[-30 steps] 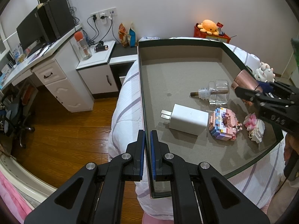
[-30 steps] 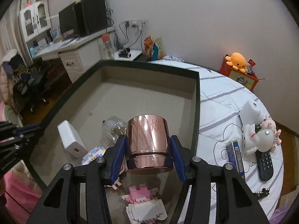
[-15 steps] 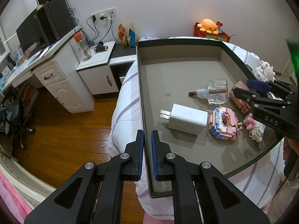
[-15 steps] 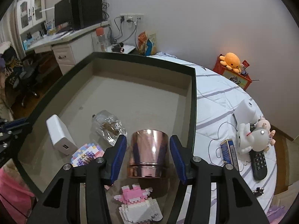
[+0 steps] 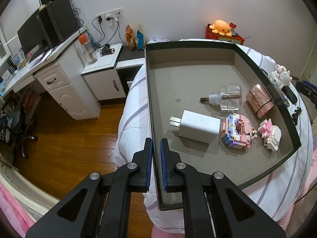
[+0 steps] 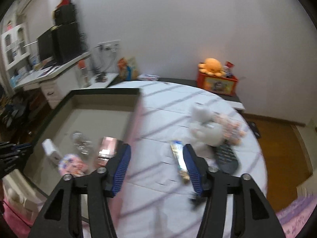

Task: Organize rigid objects
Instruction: 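Carry the copper cup into the tray beside the bottle and release, then move the right tool to the black hair clip and grasp it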

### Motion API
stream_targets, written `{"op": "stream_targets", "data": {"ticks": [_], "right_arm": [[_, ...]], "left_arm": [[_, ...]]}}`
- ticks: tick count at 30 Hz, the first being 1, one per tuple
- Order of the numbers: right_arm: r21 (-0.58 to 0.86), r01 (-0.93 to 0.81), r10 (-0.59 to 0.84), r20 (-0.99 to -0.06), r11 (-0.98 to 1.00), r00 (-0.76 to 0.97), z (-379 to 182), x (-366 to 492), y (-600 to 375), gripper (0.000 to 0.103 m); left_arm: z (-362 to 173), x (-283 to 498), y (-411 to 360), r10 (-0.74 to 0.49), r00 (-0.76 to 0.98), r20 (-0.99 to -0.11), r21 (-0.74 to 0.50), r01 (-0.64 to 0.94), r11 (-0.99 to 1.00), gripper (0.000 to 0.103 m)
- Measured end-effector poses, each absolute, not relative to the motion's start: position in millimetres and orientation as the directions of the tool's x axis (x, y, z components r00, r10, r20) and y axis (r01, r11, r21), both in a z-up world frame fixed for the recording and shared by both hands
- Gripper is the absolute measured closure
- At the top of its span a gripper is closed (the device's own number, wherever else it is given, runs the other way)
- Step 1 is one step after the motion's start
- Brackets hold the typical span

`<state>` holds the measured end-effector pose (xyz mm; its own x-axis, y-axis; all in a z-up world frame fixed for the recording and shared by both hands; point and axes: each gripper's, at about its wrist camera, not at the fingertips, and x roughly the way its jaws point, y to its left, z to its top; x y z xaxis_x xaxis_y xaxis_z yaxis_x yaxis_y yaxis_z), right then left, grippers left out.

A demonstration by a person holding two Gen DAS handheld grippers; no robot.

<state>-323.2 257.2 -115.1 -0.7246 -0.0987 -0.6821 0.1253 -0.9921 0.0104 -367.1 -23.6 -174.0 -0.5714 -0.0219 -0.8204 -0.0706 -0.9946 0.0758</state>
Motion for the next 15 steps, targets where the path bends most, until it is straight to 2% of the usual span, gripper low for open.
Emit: {"op": "stream_targets", "data": {"ticks": [8,12,15], "right_arm": [[0.026,0.003,-0.022,-0.734,-1.0,-0.678,-144.0,-317.8,298.6,0.044],[0.081,-0.053,-0.027,-0.758,-0.995,-0.652,-162.2,-310.4,315.3,0.044],[0.105,-0.099,-0.017,-0.767,-0.989,-0.641,-173.6,-307.3,320.2,0.037]], "left_arm": [[-174.8,-366.8,-22.2,-0.025,-0.572,-0.82,0.079,-0.07,-0.994,0.096],[-174.6,-366.7,-22.0,-0.03,-0.572,-0.82,0.084,-0.069,-0.994,0.096],[-174.5,-366.8,-21.4,-0.033,-0.571,-0.821,0.089,-0.07,-0.994,0.096]]}}
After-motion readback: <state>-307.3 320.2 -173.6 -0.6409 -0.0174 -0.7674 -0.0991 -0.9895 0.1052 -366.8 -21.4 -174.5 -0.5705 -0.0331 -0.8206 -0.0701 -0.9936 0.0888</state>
